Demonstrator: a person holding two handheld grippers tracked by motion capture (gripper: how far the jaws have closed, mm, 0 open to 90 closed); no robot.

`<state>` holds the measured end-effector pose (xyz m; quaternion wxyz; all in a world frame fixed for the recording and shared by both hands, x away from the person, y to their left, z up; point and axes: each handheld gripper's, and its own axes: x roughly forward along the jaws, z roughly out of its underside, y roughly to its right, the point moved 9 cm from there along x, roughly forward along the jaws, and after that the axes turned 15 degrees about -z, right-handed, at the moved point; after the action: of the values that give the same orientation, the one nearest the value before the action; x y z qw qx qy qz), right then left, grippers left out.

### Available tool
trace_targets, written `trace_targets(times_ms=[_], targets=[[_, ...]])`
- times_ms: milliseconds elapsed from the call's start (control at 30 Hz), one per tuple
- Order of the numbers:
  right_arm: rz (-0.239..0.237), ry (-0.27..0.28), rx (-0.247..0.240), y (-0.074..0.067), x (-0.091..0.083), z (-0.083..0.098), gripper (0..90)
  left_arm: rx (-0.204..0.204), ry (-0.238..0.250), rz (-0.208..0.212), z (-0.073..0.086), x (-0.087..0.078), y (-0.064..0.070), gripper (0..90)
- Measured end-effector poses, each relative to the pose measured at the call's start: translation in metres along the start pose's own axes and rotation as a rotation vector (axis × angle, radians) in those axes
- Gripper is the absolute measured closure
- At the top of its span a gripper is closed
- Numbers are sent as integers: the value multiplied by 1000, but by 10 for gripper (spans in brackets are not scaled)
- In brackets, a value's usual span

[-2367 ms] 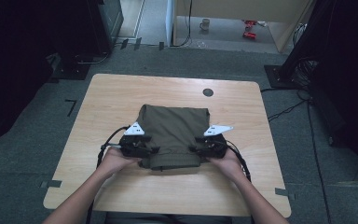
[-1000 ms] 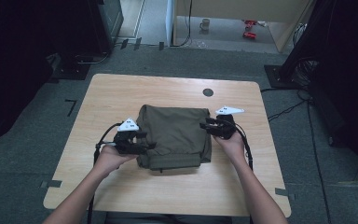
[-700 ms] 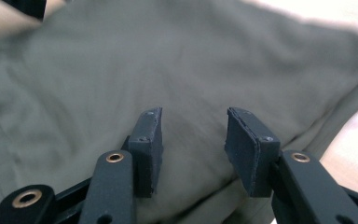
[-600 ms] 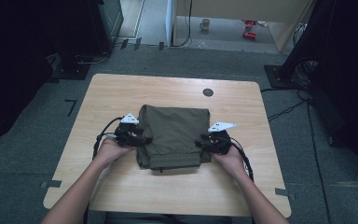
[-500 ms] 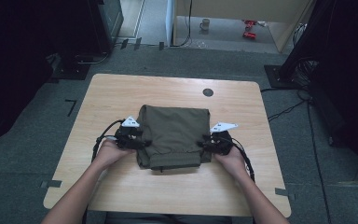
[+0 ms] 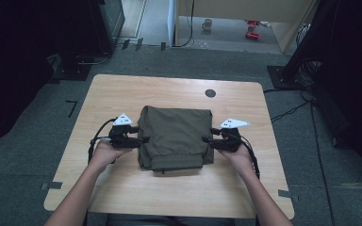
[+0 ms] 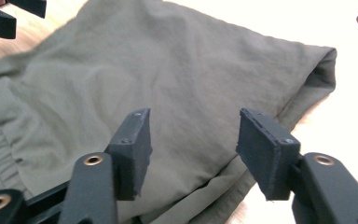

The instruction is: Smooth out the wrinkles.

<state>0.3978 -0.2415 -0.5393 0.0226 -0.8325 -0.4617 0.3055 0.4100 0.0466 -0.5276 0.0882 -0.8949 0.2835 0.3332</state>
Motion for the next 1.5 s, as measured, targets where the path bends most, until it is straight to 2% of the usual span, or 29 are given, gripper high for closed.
trace_targets(times_ms=[133,233,333,467,633,800,933,1067,1200,1500], targets=[[-15,21,4,2,-3,-2,373,-36,-2,4,-2,-6,-8,330],[-3,31,17,5,-6,-3,338,-30,-14,-41,0,-7,-18,330],[22,32,16,11,-8,-1,308,-14,-19,-71,3,-9,-25,328],[73,24,-5,20,-16,1,291,-27,-8,-101,7,-12,-34,315],[142,18,-4,34,-28,6,283,-27,12,-151,13,-15,-48,305],[194,44,13,48,-43,8,278,-41,-7,-180,21,-15,-62,300],[234,23,4,58,-51,15,247,-44,-26,-234,30,-12,-77,292],[247,12,48,70,-57,25,247,-59,-49,-265,41,-8,-91,292],[274,3,81,81,-63,33,247,-42,-79,-299,51,-6,-102,284],[313,-39,124,99,-68,49,247,-52,-77,-337,61,-5,-115,284]])
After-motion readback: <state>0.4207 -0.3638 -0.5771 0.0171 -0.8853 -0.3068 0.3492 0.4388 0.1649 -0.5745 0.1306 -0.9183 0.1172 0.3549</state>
